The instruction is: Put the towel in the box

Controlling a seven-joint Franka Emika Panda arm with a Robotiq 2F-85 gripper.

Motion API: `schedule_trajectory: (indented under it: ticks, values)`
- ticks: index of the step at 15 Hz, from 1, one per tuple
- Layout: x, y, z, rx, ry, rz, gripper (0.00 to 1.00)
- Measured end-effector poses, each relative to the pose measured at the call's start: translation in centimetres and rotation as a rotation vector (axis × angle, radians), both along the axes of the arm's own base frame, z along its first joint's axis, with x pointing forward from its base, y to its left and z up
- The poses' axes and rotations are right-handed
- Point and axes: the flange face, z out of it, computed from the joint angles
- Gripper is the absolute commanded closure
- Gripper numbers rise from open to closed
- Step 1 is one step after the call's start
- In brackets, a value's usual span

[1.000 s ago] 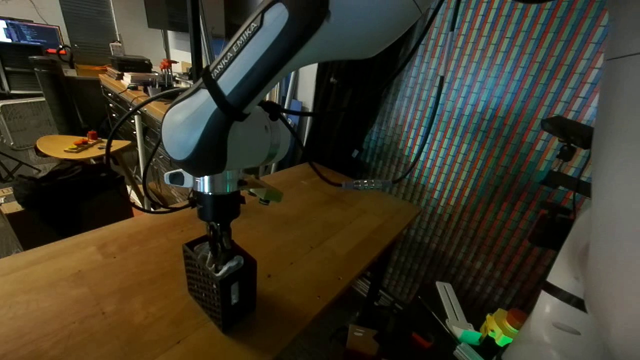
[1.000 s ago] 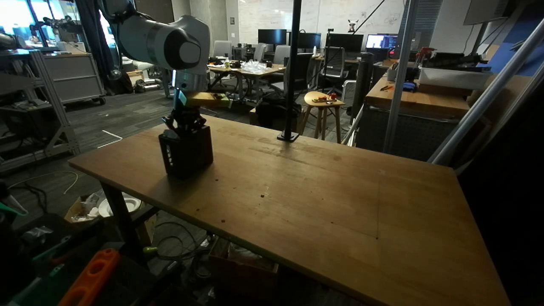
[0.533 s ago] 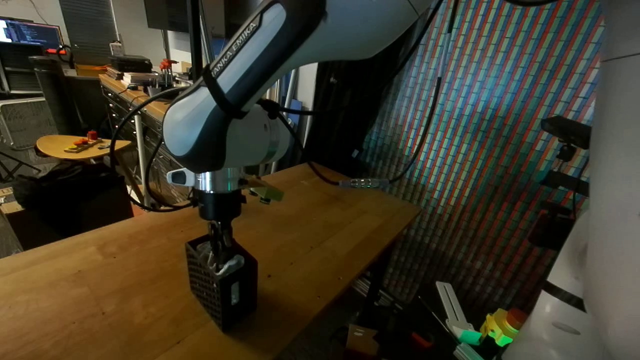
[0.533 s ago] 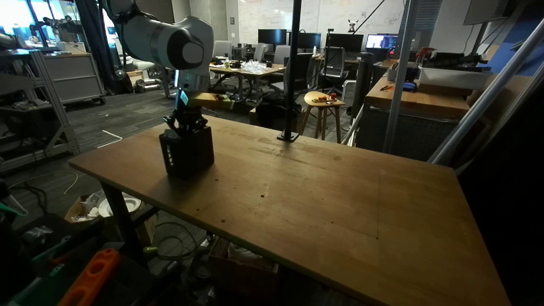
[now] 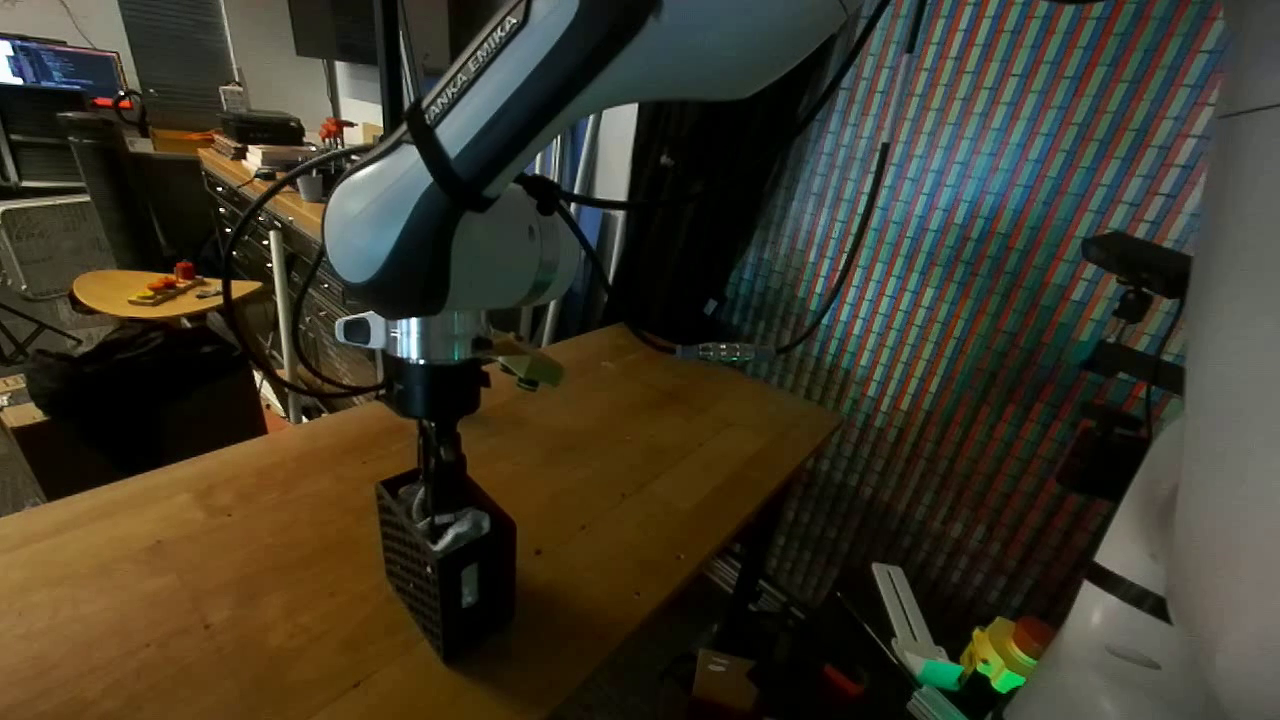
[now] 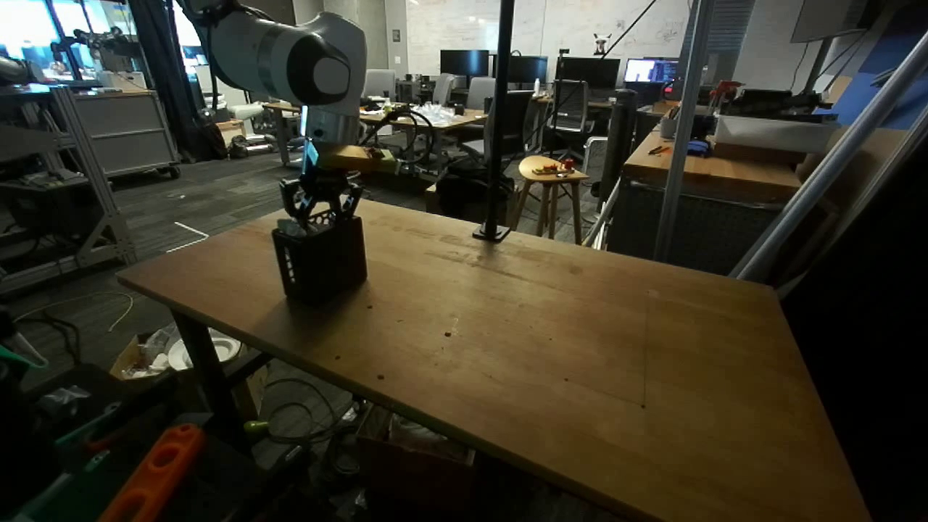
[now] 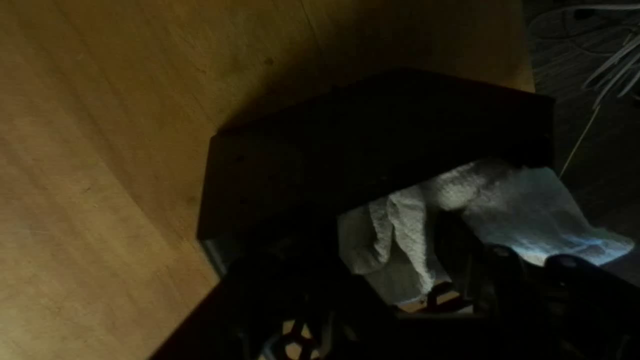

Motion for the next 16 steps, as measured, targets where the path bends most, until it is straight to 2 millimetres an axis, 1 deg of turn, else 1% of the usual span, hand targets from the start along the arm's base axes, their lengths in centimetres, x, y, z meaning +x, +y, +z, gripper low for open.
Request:
schedule_trajectory:
  ticks: [2, 5, 7, 8, 10, 12, 16]
  values:
    - [0.0, -0.1, 1.0, -0.007, -0.004, -0.032, 0.00]
    - [-0.2, -0.2, 2.7, -0.020, -0.012, -0.073, 0.00]
    - [-0.3, -0.3, 3.8, -0.027, -0.020, -0.093, 0.25]
    - [-0.3, -0.3, 4.2, -0.031, -0.024, -0.102, 0.31]
    - [-0.4, -0.4, 4.9, -0.039, -0.031, -0.118, 0.48]
    - [-0.5, -0.4, 5.4, -0.041, -0.037, -0.135, 0.62]
    - [-0.8, -0.3, 5.6, -0.047, -0.035, -0.158, 0.93]
